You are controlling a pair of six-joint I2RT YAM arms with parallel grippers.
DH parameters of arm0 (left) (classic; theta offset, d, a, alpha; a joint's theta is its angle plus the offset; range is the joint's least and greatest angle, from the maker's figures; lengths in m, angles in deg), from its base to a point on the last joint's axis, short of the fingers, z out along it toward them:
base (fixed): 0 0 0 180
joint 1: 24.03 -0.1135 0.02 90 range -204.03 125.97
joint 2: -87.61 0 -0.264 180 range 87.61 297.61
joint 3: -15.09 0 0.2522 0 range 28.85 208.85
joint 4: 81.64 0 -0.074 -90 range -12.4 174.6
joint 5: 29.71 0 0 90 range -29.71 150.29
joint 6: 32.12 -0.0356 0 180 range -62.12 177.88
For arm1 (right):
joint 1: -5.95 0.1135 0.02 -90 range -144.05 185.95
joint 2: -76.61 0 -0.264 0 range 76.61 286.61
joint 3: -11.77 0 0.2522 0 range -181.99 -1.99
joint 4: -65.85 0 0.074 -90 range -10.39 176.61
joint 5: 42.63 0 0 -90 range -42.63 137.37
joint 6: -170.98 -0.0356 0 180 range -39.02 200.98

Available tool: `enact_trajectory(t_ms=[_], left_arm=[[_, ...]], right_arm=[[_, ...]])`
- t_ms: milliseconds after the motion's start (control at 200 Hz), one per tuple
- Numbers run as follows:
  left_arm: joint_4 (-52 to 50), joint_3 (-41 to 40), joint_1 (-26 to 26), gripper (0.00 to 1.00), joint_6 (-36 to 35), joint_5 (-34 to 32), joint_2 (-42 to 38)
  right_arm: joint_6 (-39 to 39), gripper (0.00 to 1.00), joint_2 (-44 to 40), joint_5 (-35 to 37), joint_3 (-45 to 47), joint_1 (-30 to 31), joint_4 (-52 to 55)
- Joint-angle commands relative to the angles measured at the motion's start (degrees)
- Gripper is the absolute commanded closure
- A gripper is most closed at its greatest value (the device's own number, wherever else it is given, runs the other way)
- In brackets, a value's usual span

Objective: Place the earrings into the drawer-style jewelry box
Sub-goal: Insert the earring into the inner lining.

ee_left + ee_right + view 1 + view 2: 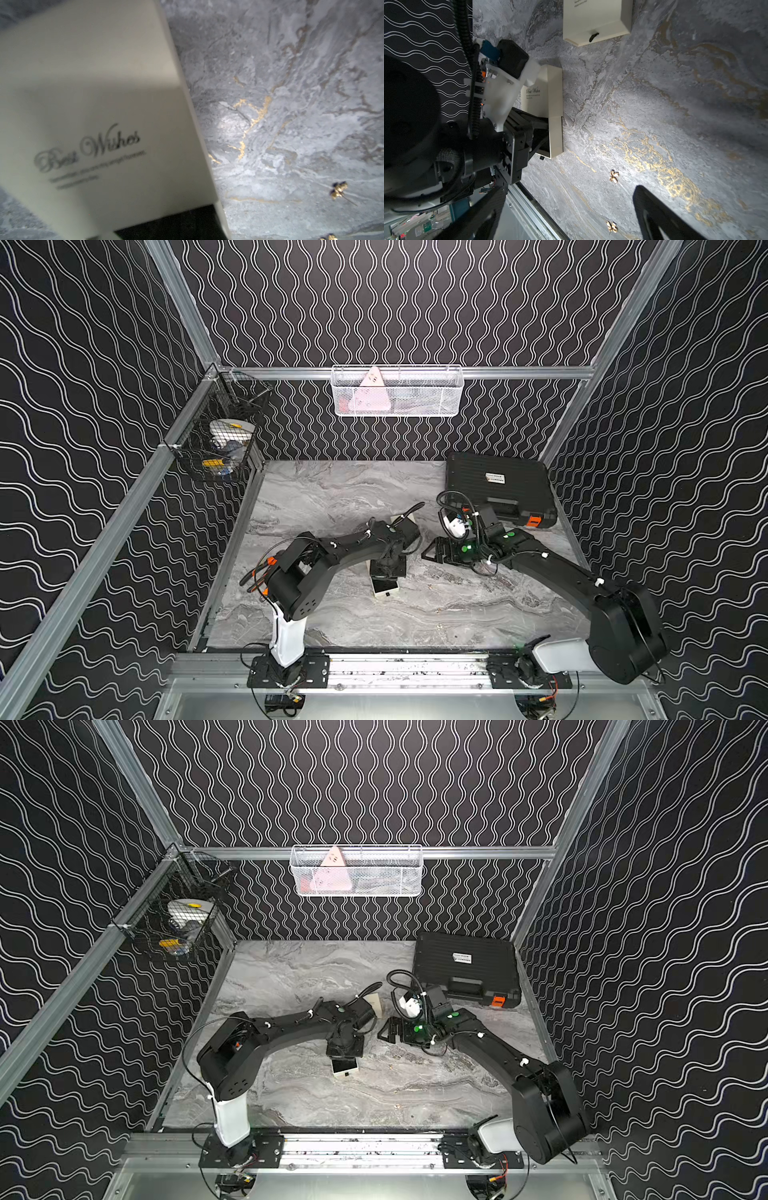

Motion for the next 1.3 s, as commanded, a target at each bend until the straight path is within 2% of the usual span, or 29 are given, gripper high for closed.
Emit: enact_trajectory(t_ms=[0,95,190,951,1061,1141,1251,1296], left_arm=[[-0.3,-0.2,-0.1,0.77,-0.7,-1.3,-1.1],[-0.4,-0.5,-0.1,0.69,-0.9,-1.3,-1.8],[-0.2,-0.8,-0.1,0.65,-1.0,-1.1,-2.3],[-0.5,0.7,0.7,0.52,-1.6,-0.8,-7.3],[0.6,-0.1,0.8,0.51,-1.7,0.2,-9.4],[1.2,-0.9,0.9,0.50,-2.3,0.9,-11.9],[1.3,-3.0,0.8,0.45,-3.2,2.0,-15.6],[1.8,-4.3,0.8,0.36,-3.2,2.1,-16.9]], right_arm=[[-0.6,0.00,-0.5,-0.2,-0.3,-0.1,-0.3],[-0.7,0.00,-0.7,-0.1,-0.4,0.0,-0.2],[-0.7,0.00,-1.1,0.0,-0.4,-0.1,0.0],[-0.2,0.01,-1.5,-0.1,-0.6,0.0,0.5],[0.8,0.09,-2.1,2.2,-0.1,-0.1,3.0],[1.5,0.18,-2.8,6.8,1.0,0.1,5.3],[2.7,0.28,-1.5,15.8,0.6,5.4,9.2],[3.0,0.30,-0.3,19.2,-0.3,8.2,10.9]])
